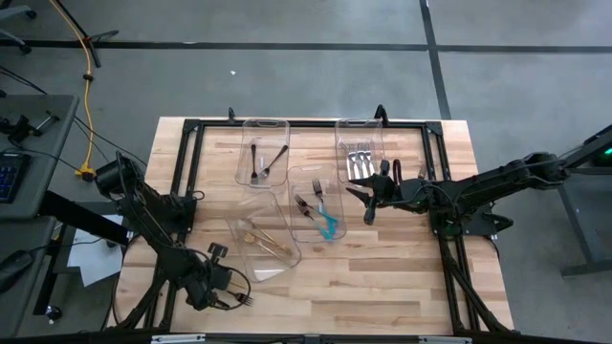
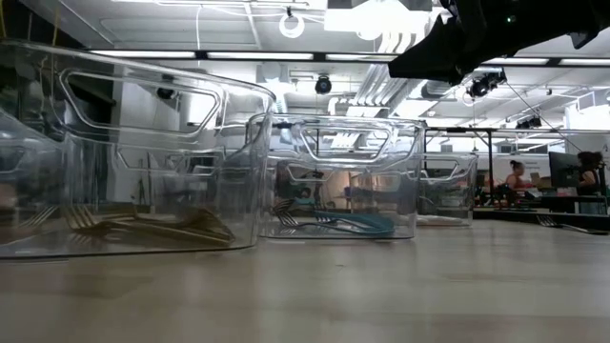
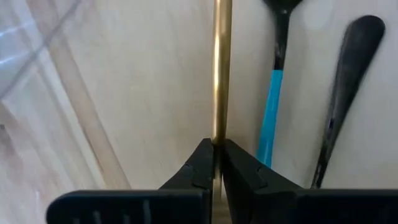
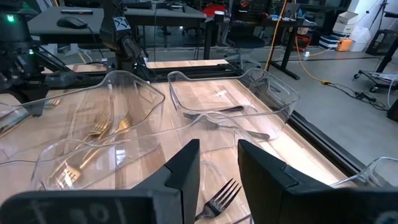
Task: Sort silverware by color (type)
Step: Put the gold fork into the bottom left transparent bin
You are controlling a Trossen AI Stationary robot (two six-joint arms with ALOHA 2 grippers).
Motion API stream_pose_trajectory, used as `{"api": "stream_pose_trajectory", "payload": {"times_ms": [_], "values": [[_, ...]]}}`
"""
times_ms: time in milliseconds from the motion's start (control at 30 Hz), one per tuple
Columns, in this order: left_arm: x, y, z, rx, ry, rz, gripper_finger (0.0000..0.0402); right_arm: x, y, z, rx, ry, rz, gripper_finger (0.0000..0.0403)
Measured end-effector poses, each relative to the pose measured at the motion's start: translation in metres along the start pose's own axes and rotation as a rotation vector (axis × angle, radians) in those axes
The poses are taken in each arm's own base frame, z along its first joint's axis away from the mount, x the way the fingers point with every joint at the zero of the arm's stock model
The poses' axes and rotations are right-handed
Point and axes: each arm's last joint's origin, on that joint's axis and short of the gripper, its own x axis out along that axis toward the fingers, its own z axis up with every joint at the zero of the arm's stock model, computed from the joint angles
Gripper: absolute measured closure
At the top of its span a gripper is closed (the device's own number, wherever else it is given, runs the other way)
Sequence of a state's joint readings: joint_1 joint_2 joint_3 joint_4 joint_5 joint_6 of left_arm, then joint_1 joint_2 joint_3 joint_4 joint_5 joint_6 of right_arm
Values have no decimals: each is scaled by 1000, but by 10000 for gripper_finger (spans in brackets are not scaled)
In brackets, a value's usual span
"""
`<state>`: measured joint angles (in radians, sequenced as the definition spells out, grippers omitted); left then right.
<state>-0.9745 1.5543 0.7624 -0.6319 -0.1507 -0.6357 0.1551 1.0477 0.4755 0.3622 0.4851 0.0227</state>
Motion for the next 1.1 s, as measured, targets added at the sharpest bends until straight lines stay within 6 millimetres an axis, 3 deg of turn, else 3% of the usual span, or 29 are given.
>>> {"api": "stream_pose_trajectory", "payload": {"times_ms": [167,367,567,700,833,967,1100], "values": [[-7,-1,1,14,19,-41,394,0,0,0,0,0,-2,300],[-46,4,7,33,-21,3,394,0,0,0,0,0,-1,300],[-101,21,21,-30,-266,121,394,0,0,0,0,0,0,300],[-138,38,31,-90,-505,289,394,0,0,0,0,0,0,300],[-162,57,39,-157,-722,479,391,0,0,0,0,0,2,300],[-172,76,44,-212,-827,530,392,0,0,0,0,0,5,300],[-158,93,44,-260,-961,475,392,0,0,0,0,0,5,300]]}}
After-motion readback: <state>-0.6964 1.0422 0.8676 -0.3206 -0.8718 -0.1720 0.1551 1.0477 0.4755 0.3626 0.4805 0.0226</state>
